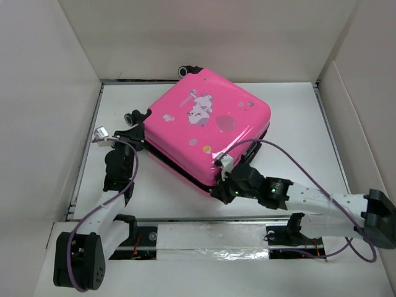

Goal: Pack the luggage

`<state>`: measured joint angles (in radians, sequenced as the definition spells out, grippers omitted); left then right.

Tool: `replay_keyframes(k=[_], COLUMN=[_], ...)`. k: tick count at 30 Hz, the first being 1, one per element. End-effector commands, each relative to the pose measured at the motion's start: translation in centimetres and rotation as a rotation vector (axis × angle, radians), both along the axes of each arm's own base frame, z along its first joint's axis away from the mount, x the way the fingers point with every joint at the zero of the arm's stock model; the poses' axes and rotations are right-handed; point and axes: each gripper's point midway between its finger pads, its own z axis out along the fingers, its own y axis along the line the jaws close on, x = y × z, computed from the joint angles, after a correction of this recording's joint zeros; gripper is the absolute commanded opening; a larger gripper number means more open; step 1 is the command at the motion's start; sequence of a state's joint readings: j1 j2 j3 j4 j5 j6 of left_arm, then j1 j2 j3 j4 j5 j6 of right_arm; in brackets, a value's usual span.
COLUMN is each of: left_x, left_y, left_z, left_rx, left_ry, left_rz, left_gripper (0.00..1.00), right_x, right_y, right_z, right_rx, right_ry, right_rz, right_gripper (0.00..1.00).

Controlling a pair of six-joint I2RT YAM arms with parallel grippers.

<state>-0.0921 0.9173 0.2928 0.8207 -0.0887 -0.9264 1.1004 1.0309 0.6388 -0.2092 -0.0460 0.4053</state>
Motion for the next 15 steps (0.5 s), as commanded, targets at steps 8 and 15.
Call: replay_keyframes(k=[8,15], left_x=[-4.7,-4.8], left_y=[-8.5,-8.9], left_z=[0.4,1.4], left_rx=[-0.016,0.007], left_ry=[-0.081,-0.105], left_rz=[-0.428,-0.453], left_gripper=[0.00,0.00], right_x=[10.2,11.5], right_y=[3.7,-9.9], right_z=[14.5,14.6], right_rx=[0.412,0.348], right_ry=[-0.316,-0.365], right_rz=[-0.224,-0.422], right_gripper=[0.00,0.00])
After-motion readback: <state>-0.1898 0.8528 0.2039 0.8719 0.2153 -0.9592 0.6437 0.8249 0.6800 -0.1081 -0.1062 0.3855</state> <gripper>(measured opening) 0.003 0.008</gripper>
